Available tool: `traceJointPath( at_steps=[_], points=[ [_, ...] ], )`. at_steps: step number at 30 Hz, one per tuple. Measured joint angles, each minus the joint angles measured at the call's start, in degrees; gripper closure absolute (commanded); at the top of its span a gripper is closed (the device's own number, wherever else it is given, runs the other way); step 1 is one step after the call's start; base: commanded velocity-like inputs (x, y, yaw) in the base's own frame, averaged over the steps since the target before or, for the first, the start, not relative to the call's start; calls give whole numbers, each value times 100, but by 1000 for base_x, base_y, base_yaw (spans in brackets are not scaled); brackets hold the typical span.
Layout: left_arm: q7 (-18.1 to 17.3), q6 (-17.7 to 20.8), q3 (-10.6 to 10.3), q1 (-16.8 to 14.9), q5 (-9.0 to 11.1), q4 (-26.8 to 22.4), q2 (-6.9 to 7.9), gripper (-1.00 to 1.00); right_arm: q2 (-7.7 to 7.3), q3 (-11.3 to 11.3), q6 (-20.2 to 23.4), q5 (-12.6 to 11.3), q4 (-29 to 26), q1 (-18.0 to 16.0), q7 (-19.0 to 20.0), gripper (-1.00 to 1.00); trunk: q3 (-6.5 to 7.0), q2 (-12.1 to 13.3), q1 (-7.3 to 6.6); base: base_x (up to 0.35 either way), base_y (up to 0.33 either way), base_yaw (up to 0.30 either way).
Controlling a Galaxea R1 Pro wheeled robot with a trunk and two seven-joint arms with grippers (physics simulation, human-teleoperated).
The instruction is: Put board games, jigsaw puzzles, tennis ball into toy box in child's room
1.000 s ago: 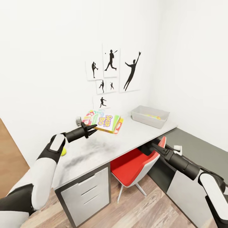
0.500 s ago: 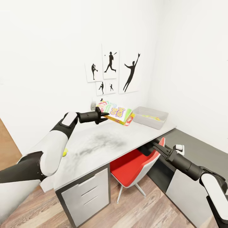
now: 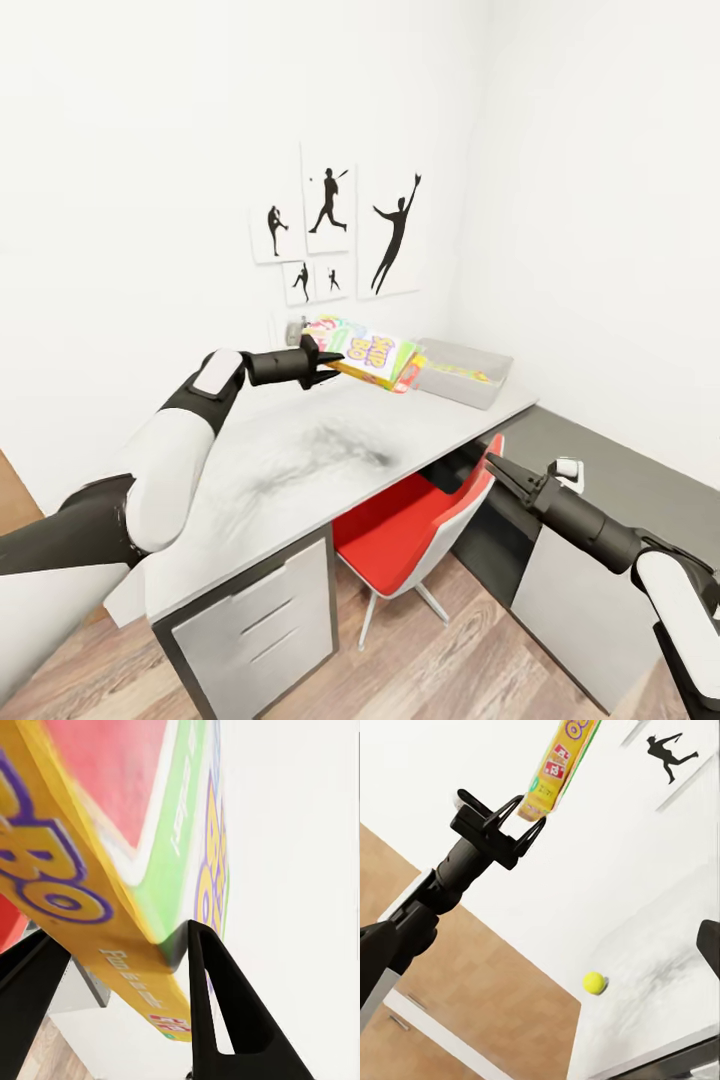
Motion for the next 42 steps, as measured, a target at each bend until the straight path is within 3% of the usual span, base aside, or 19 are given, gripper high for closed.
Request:
traceJointPath(
  at_steps=[4,7,9,13,19,24,26,28,36,38,40,42],
  points=[
    [9,-3,71,5,8,-4,25,100,-46,-80,81,-29,-3,35,-13,-100,0,0,1,25,-2,0],
    [16,-5,86,10,14,1,13,100,-68,-304,747,-55,-8,-102,-59,-100,0,0,1,6,0,0],
    [33,-11,96,11,14,5,-6,100,-94,-481,1190,-97,-9,-595,-106,-100,1,1,1,2,0,0],
    [30,-21,96,12,14,17,-30,100,-191,-574,1485,-145,18,-1760,-590,-100,1,0,1,0,0,0],
    [0,-13,107,11,7,15,-19,100,-495,-536,1487,-294,288,-2681,-1432,-100,1,0,1,0,0,0],
    [-1,-14,119,11,8,4,-25,100,-567,-146,1485,-351,1845,-3722,-1715,-100,1,1,0,60,0,0],
    [5,-17,121,12,4,3,-35,100,-568,153,1484,-357,2932,-4358,-2056,-100,1,1,-1,225,0,0],
    [10,-15,117,12,6,-12,-63,100,-552,328,1485,-378,3410,-4731,-2327,-100,1,0,0,113,0,0],
    [17,-20,122,11,6,-23,-101,100,-504,426,1485,-389,3592,-5002,-2474,-100,1,0,1,26,0,0],
    [17,-18,120,12,3,-24,-104,100,-530,539,1485,-420,3494,-5004,-2478,-100,1,0,1,3,0,0],
    [17,-17,121,10,5,-23,-105,100,-565,861,1486,-707,3040,-4996,-2480,-100,1,0,1,1,0,0],
    [20,-21,114,6,10,-23,-145,100,-624,1236,1502,-1399,2367,-4958,-2494,-100,1,-1,1,0,0,0]
  ],
)
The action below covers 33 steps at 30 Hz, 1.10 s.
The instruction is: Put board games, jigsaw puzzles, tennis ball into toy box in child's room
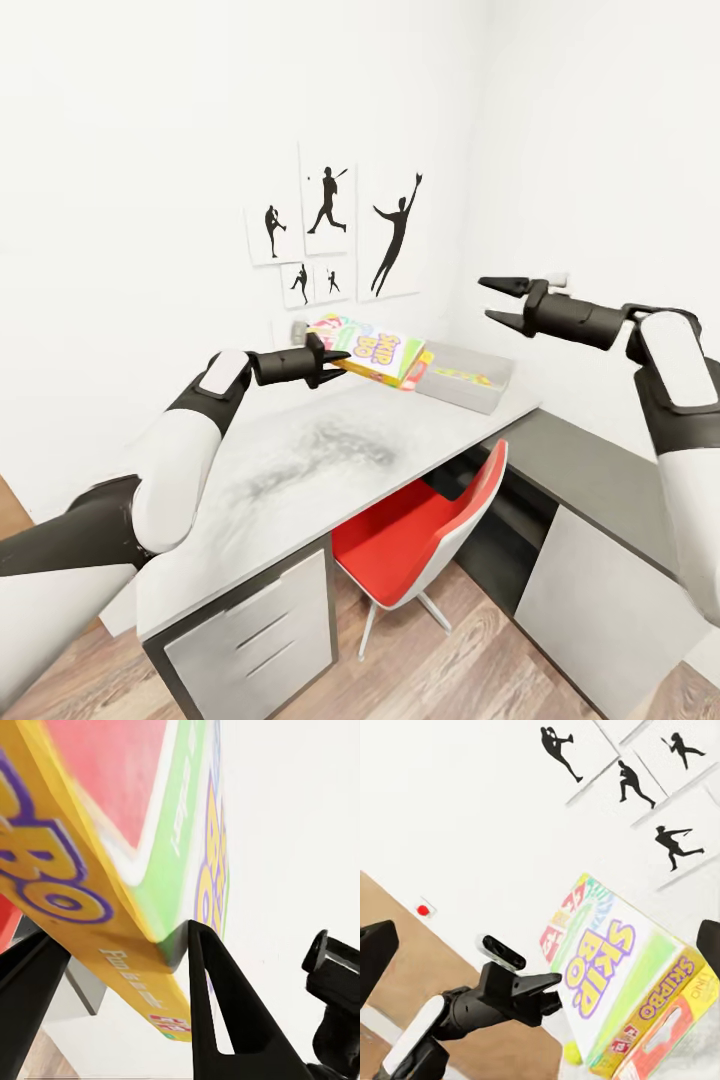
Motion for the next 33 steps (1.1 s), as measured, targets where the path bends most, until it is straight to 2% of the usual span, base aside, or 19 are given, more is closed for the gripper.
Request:
traceJointPath(
  at_steps=[1,2,4,5,6,8,9,11,12,14,18,23,33],
  points=[
    [1,1,1,-1,9,-1,-20,100,-48,105,0,-192,-183,13,-14,-100,0,0,0,0,0,0],
    [3,-1,-4,-1,-3,0,-62,100,-206,319,0,-624,-504,35,-69,-100,0,0,0,0,0,0],
    [7,-1,-3,-2,12,1,-128,100,-692,781,0,-1482,-1023,85,-331,-100,0,0,0,0,0,0],
    [10,-1,-1,-3,12,0,-147,100,-832,878,0,-1735,-1112,114,-423,-100,0,1,0,0,0,0],
    [12,-2,-5,-2,5,0,-191,100,-1080,1008,-11,-2292,-1244,201,-609,-100,0,0,0,0,0,0],
    [13,-1,4,-4,13,0,-255,100,-1493,1139,-60,-3375,-1402,486,-1009,-100,-1,1,0,0,0,0],
    [13,-2,5,-4,2,0,-265,100,-1570,1154,-67,-3617,-1435,564,-1130,-100,0,1,0,0,0,0],
    [13,-5,7,-9,3,-1,-288,100,-1759,1119,-80,-4258,-1541,779,-1614,-100,0,1,0,0,0,0],
    [14,-10,8,-8,-1,-1,-294,100,-1806,1053,-83,-4457,-1572,843,-1828,-100,0,1,0,7,0,0],
    [14,-21,8,-6,-3,-1,-300,100,-1842,890,-86,-4687,-1607,924,-2127,-100,0,1,0,68,0,0],
    [27,-101,10,-6,-2,-1,-303,100,-1861,744,-89,-4831,-1629,992,-2313,-100,0,1,-3,218,-3,0],
    [37,-169,6,-4,-14,0,-307,100,-1867,722,-89,-4838,-1630,1023,-2334,-100,0,2,-1,166,-123,0],
    [37,-194,-4,-6,-26,0,-318,100,-1868,710,-89,-4825,-1585,1087,-2341,-100,12,1,0,54,-270,-47]
  ],
)
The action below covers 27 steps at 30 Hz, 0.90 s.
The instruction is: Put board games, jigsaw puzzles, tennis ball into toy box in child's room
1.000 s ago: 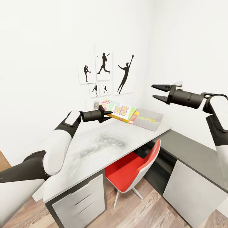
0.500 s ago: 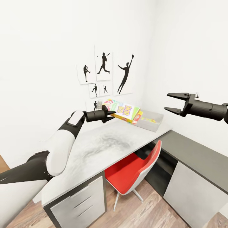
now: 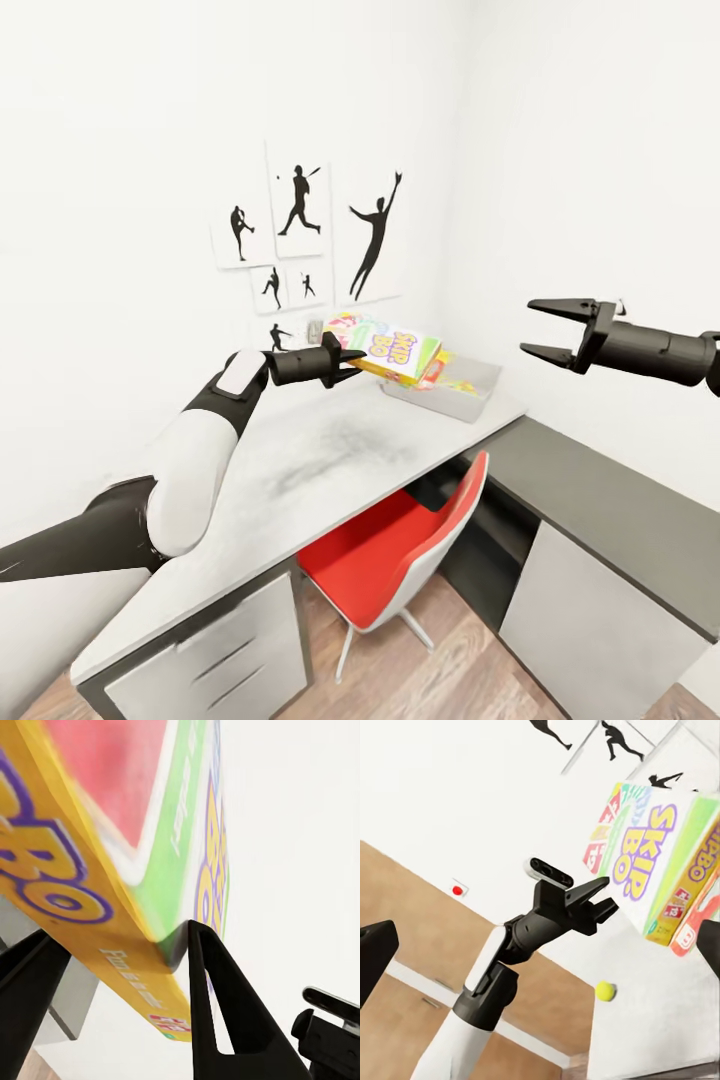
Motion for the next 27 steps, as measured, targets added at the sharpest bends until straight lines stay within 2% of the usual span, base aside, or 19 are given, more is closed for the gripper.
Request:
traceJointPath(
  at_steps=[10,14,22,27],
  points=[
    [-3,-45,-3,0,-14,1,-15,100,30,6,5,10,13,7,1,-100,64,-1,-3,200,-82,-181],
    [-4,-309,-2,2,-16,7,-33,100,34,6,7,12,13,7,-3,-100,92,-1,-3,316,-7,-189],
    [2,-437,8,3,-11,19,-45,100,42,12,4,23,14,16,-9,-100,147,0,-3,288,-1,-190],
    [22,-775,19,-1,-2,41,-45,100,51,14,2,13,13,16,-12,-100,181,-1,-2,239,0,-190]
  ],
)
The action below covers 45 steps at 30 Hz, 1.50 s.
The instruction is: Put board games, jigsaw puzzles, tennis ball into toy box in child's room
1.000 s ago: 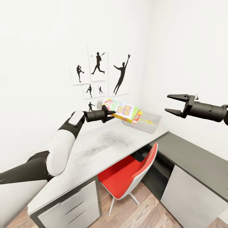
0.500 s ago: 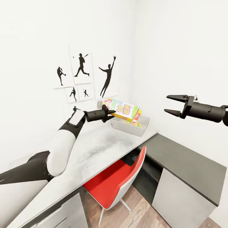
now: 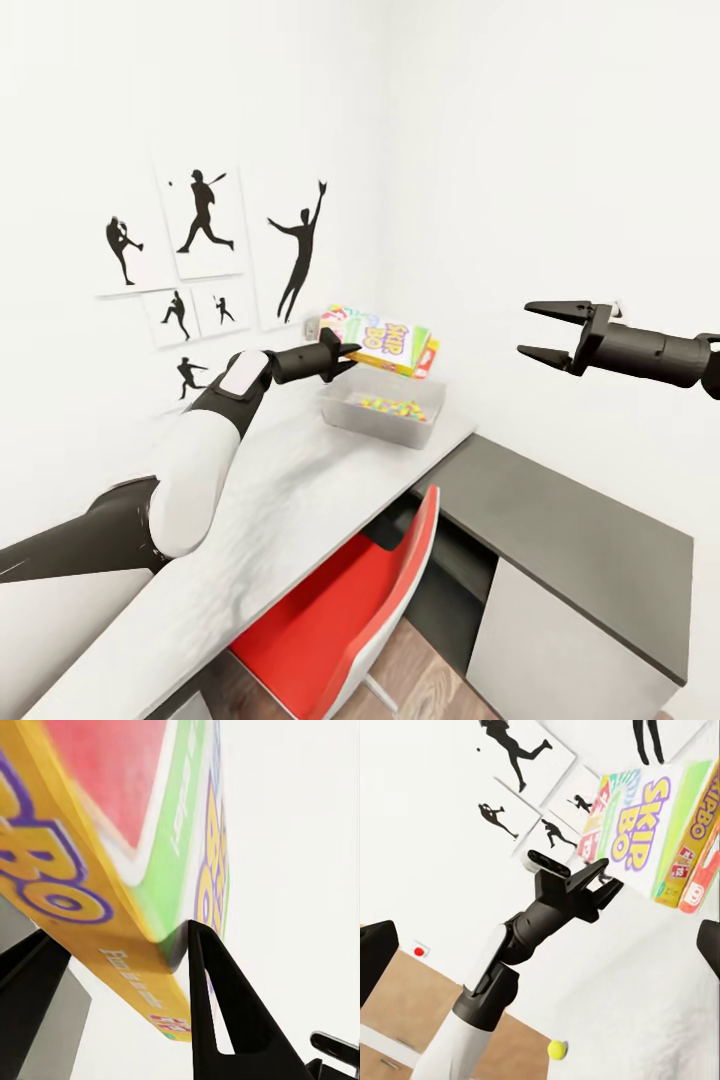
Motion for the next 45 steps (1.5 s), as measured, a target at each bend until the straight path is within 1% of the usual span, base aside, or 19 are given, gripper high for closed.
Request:
traceJointPath(
  at_steps=[2,4,6,7,8,10,11,12,13,15,16,18,21,26,30,38,41,45],
  points=[
    [11,-32,21,-2,47,4,0,100,1,0,-1,-2,0,0,0,-100,14,0,1,106,0,-190],
    [92,-55,109,0,189,7,0,100,1,0,-2,-4,0,0,0,-100,28,1,2,44,0,-189],
    [320,-75,205,-2,327,8,0,100,2,0,-2,-10,0,0,-2,-100,41,1,2,20,0,-189],
    [402,-86,228,0,353,7,0,100,2,0,-2,-10,-2,0,-2,-100,48,1,2,11,0,-188],
    [571,-122,287,-1,405,9,0,100,2,0,-2,-10,-3,0,-4,-100,55,1,2,7,0,-188],
    [904,-260,472,1,519,19,1,100,2,0,-2,-5,-6,0,-7,-100,69,1,2,3,0,-188],
    [1154,-378,661,2,597,70,1,100,6,3,-2,11,-7,0,-8,-100,76,1,2,1,0,-188],
    [1325,-464,798,4,635,153,0,100,8,5,-2,22,-8,0,-12,-100,82,1,2,1,0,-187],
    [1407,-506,873,2,676,209,0,100,8,6,-2,26,-8,0,-13,-100,90,1,2,1,0,-187],
    [1712,-597,1117,2,634,467,7,100,7,4,-2,33,-12,0,-13,-100,103,1,2,0,0,-187],
    [1814,-619,1214,0,666,563,12,100,5,2,-2,35,-20,0,-11,-100,110,1,2,0,0,-186],
    [1918,-649,1320,-1,693,664,18,100,7,1,-2,38,-29,0,-13,-100,124,1,2,0,0,-186],
    [1972,-673,1370,0,704,710,20,100,10,7,-2,48,-32,0,-17,-100,146,1,2,0,0,-186],
    [2005,-671,1374,-1,709,718,20,100,10,15,-2,62,-20,0,-18,-100,181,1,1,37,0,-186],
    [1999,-664,1351,-6,699,711,22,100,12,17,-2,64,-18,0,-24,-100,206,0,-1,243,0,-150],
    [1989,-663,1315,-1,685,684,30,100,19,31,-3,68,-18,0,-30,-100,218,1,2,83,4,-25],
    [1970,-664,1306,1,681,681,30,100,21,39,-8,69,-25,1,-72,-100,218,1,2,30,142,-1],
    [1972,-663,1301,1,677,680,31,100,64,44,-10,83,-25,0,-94,-100,218,2,2,16,51,0]
  ],
)
